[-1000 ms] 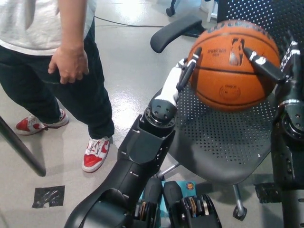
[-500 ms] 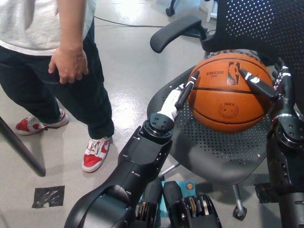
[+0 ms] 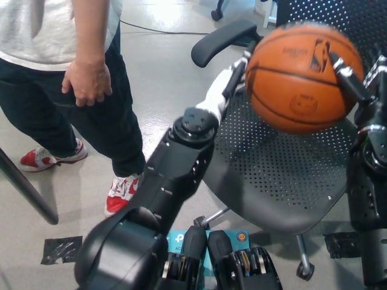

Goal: The robot grabs the basketball from a person using both hands and then drops it on the black chair in the front

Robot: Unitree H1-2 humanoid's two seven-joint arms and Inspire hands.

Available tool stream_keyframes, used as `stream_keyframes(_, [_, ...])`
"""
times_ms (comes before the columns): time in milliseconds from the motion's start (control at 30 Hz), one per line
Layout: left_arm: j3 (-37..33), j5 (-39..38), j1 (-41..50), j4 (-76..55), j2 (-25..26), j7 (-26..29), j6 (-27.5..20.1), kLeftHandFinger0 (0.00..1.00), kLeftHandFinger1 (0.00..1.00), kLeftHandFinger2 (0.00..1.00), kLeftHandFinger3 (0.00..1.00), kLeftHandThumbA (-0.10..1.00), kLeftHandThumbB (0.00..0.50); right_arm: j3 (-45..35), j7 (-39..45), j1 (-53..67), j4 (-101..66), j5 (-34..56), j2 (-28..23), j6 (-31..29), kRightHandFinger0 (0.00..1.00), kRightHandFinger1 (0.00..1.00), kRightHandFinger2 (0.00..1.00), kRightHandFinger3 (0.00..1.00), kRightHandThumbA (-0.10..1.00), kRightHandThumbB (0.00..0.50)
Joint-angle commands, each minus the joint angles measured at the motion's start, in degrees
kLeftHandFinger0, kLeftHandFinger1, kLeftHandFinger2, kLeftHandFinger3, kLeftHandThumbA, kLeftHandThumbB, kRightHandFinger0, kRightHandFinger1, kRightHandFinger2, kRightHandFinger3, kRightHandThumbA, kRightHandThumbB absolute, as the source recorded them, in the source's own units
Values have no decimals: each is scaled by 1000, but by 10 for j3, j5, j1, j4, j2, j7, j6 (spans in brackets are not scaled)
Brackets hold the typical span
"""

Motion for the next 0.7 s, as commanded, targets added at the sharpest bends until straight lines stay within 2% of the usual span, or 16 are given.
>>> stream_keyframes(0, [4,-15,-42,-19,14,-47,-77,1000,1000,1000,1000,1000,385,5,14,-37,-50,3,1,-53,1000,1000,1000,1000,1000,219])
stream_keyframes(100, [4,-13,-43,-16,17,-47,-81,1000,1000,1000,1000,1000,390,5,11,-37,-51,-1,1,-55,1000,1000,1000,1000,1000,221])
stream_keyframes(133, [9,-21,-30,-38,31,-59,-78,1000,1000,1000,1000,1000,354,9,-1,-31,-66,-21,-5,-50,1000,1000,1000,1000,1000,231])
stream_keyframes(200, [9,-18,-24,-49,40,-63,-69,1000,1000,1000,1000,1000,360,10,-1,-25,-73,-26,-11,-47,1000,1000,1000,1000,1000,265])
stream_keyframes(267, [14,-25,-22,-55,45,-70,-70,1000,1000,1000,1000,1000,356,12,5,-24,-70,-30,-17,-65,1000,1000,1000,1000,1000,251])
stream_keyframes(367, [38,-62,-10,-80,58,-113,-74,1000,1000,1000,1000,1000,308,8,-6,-27,-78,-41,-28,-65,1000,1000,1000,1000,1000,277])
stream_keyframes(400, [36,-57,-10,-83,65,-119,-58,1000,1000,1000,1000,1000,342,8,-5,-27,-87,-43,-32,-63,1000,1000,1000,1000,1000,266])
stream_keyframes(433, [30,-44,-8,-94,73,-108,-35,1000,1000,1000,1000,1000,396,4,8,-25,-107,-27,-35,-55,1000,1000,1000,1000,1000,279])
stream_keyframes(500, [28,-39,-3,-103,82,-108,-33,1000,1000,1000,1000,1000,405,-1,11,-26,-118,-21,-41,-53,1000,1000,1000,1000,1000,320])
stream_keyframes(567, [28,-36,5,-118,92,-104,-38,1000,1000,1000,1000,1000,398,-8,20,-23,-140,-6,-48,-48,1000,1000,1000,1000,1000,334])
stream_keyframes(633, [28,-38,7,-130,104,-108,-42,1000,1000,1000,1000,1000,394,-13,29,-24,-158,7,-54,-46,1000,1000,1000,1000,1000,338])
stream_keyframes(667, [30,-45,13,-143,107,-117,-40,1000,1000,1000,1000,1000,394,-10,34,-21,-167,3,-59,-54,1000,1000,1000,1000,1000,321])
